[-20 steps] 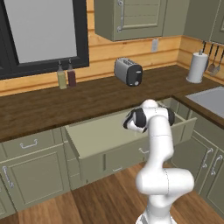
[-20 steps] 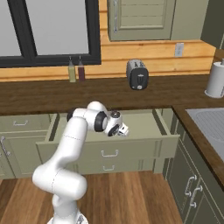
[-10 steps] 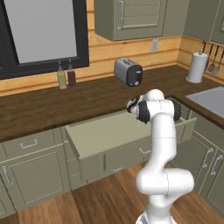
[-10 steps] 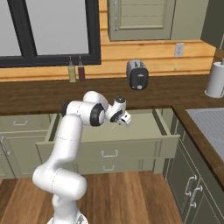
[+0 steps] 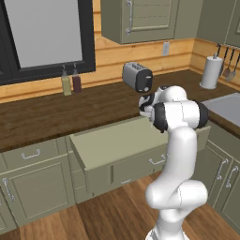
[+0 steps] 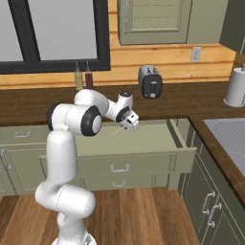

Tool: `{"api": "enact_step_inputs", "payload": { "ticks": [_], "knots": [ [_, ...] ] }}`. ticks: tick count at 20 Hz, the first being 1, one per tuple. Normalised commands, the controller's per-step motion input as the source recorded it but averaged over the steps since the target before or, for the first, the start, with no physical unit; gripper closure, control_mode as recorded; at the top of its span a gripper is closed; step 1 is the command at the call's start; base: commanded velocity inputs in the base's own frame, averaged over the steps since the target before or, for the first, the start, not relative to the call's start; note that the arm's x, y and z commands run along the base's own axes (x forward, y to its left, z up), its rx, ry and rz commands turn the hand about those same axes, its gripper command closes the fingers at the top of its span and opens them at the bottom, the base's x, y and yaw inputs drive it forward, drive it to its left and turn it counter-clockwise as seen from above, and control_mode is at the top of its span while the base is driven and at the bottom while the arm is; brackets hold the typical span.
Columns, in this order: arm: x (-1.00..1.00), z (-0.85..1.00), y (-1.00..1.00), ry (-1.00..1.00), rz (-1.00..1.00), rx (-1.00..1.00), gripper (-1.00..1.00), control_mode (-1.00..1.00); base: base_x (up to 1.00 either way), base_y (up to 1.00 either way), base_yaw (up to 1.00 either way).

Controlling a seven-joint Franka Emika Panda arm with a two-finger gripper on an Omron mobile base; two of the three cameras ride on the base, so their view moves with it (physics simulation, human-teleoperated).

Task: Take a straw from the drawer in front and place it inside the glass cup on the dining counter.

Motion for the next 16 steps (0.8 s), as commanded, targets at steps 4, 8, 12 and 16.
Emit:
{"api": "enact_step_inputs", "payload": {
  "ticks": [4,8,12,16],
  "knots": [
    [-0.95,0.79,0.44,0.04,-0.19,0.0,1.0,-1.0,0.0,0.0,0.0],
    [-1.0,0.68,0.34,0.16,-0.16,0.0,1.0,-1.0,0.0,0.0,0.0],
    [-1.0,0.58,0.17,0.2,-0.06,0.0,1.0,-1.0,0.0,0.0,0.0],
    [-1.0,0.32,0.0,0.15,0.0,0.0,1.0,-1.0,0.0,0.0,0.0]
  ]
}}
